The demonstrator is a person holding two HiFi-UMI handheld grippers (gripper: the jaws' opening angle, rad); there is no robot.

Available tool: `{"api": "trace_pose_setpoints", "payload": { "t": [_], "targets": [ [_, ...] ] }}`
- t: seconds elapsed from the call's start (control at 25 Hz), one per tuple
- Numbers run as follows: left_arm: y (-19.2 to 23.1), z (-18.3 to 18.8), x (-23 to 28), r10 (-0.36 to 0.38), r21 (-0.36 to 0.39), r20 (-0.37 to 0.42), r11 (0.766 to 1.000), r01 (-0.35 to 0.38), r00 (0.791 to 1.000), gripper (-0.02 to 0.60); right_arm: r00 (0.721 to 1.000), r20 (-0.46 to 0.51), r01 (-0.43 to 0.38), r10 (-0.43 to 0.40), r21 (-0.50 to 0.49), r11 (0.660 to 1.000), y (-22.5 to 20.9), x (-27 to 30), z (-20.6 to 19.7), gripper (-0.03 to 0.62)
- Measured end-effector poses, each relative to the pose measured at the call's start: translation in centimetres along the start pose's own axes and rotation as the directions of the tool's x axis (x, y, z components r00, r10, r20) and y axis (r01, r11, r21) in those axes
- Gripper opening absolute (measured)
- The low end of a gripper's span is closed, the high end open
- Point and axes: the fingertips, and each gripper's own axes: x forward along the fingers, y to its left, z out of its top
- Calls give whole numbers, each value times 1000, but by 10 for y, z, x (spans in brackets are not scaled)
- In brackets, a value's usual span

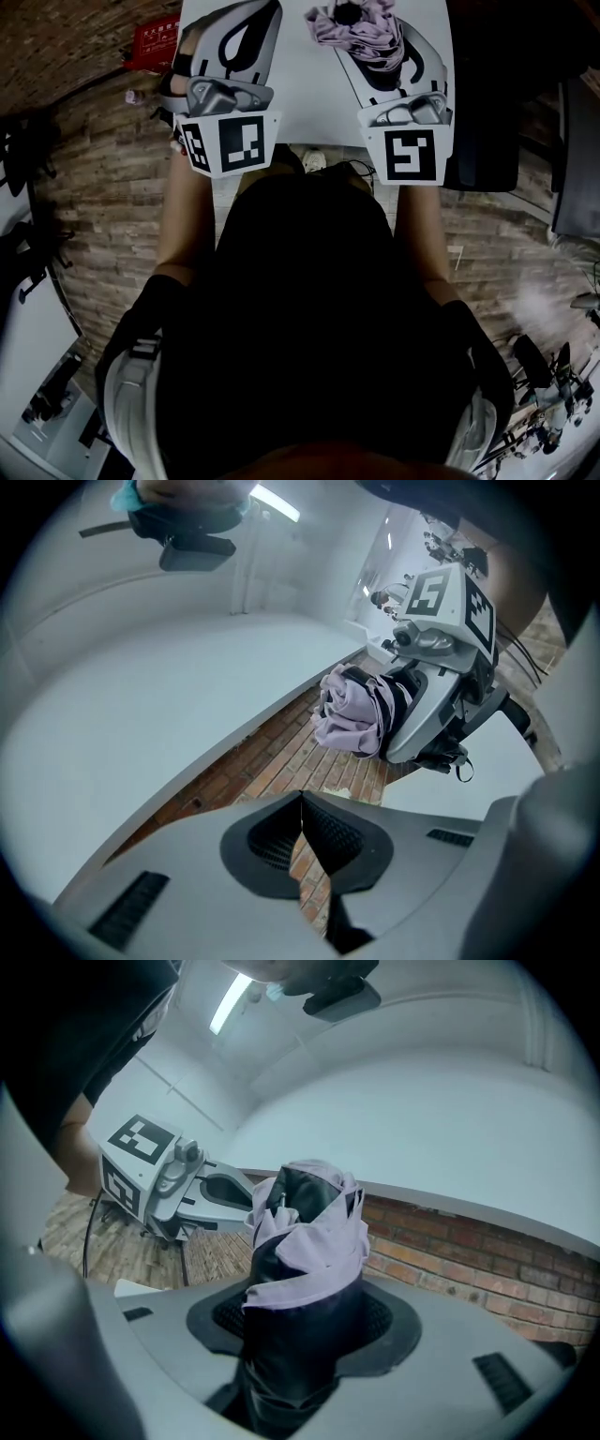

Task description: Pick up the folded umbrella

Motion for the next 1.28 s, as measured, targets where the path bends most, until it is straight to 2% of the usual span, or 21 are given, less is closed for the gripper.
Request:
{"api": "trace_pose_setpoints", "payload": {
  "t": [0.36, 0.76, 0.96, 1.28],
  "targets": [
    [7, -10, 3, 8, -47, -25, 999, -9, 1000, 12, 1000, 21, 8, -8, 6, 1000, -1, 0, 5, 242],
    [0, -12, 3, -10, -45, -21, 999, 9, 1000, 12, 1000, 17, 20, -20, 23, 1000, -1, 1, 3, 242],
    [-3, -14, 4, -5, -25, -34, 1000, 4, 999, 12, 1000, 14, 12, -12, -14, 1000, -2, 1, 4, 242],
    [1, -15, 3, 3, -62, -41, 998, -6, 999, 12, 1000, 11, -8, 8, -13, 1000, -1, 1, 2, 244]
  ]
}}
